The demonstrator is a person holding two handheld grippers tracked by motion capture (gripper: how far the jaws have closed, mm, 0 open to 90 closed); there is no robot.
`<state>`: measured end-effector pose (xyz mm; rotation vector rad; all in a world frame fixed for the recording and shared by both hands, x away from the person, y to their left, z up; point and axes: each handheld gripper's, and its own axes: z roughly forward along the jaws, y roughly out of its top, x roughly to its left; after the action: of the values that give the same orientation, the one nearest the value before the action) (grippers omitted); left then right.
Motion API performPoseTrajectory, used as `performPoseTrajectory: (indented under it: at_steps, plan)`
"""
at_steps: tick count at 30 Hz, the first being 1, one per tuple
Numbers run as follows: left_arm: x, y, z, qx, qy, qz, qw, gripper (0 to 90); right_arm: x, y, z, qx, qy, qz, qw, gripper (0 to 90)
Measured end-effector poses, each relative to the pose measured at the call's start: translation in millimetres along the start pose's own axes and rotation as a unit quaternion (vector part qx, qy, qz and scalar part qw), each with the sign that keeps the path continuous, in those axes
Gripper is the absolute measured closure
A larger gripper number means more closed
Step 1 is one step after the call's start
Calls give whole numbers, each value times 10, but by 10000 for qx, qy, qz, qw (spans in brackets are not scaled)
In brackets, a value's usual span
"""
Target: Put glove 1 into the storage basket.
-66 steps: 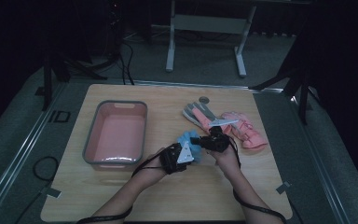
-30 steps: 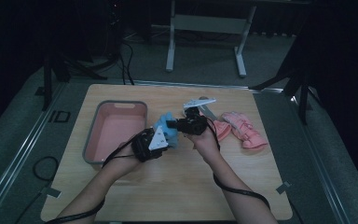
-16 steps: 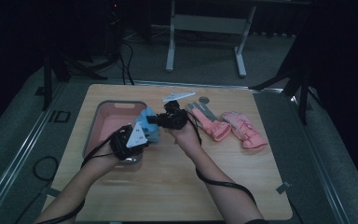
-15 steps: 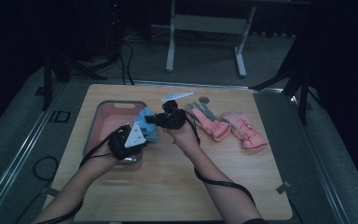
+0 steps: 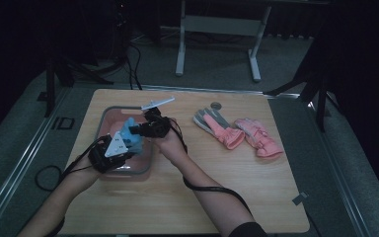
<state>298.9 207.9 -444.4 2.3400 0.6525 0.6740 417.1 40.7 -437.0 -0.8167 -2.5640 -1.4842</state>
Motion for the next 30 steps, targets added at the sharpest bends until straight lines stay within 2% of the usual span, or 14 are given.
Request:
performPoseTrajectory:
  at_steps: [6,8,11,17,22,25,29,30]
  plan:
    - [51,-77,107,146,-88,-52,9998,783,-32,-36,156,115,-75,34,9999,844]
    - [41,-84,162,218,1,34,9998,783,-72,-65,193,189,-141,49,9997,843]
    - [47,-105,244,328,-25,53,9994,783,-112,-106,248,299,-277,16,9992,843]
    - [115,-109,363,540,-253,-46,9982,782,-212,-190,363,500,-464,25,9977,843]
    - [169,-73,473,707,-335,-33,9969,782,-277,-200,397,550,-486,144,9972,841]
    - [186,-50,559,810,-366,-16,9960,781,-341,-202,419,667,-487,251,9963,835]
    - [237,-17,647,840,-447,-130,9954,781,-409,-185,437,711,-480,327,9958,830]
    - [242,-16,660,854,-463,-155,9951,781,-410,-174,447,728,-511,285,9956,827]
